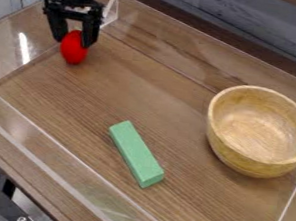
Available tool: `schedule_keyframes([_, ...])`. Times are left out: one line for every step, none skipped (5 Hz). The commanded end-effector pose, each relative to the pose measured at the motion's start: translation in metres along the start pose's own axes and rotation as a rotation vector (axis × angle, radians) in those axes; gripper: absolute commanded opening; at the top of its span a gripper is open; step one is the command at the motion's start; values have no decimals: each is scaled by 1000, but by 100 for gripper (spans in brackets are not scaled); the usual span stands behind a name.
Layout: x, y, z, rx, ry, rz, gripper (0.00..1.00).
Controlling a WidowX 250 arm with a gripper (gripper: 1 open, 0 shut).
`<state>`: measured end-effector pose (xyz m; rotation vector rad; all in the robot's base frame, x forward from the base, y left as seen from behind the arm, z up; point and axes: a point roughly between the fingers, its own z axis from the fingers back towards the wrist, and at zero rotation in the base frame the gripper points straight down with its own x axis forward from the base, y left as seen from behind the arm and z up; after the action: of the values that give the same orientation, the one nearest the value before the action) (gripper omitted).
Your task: Move the red object to the right side of the table
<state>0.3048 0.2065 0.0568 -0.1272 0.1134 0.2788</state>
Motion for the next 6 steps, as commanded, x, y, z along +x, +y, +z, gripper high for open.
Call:
schedule_keyframes([-1,6,53,23,-99,-36,100])
schedule_keyframes([6,4,49,17,-104,-48,100])
schedule_keyframes([12,-1,41,11,-104,-60,0])
schedule_keyframes([17,-4,34,6,-102,-72,100])
schedule_keyframes([12,-3,28,-6,-110,12,100])
schedule_keyframes([8,-4,22,-11,-121,96,100])
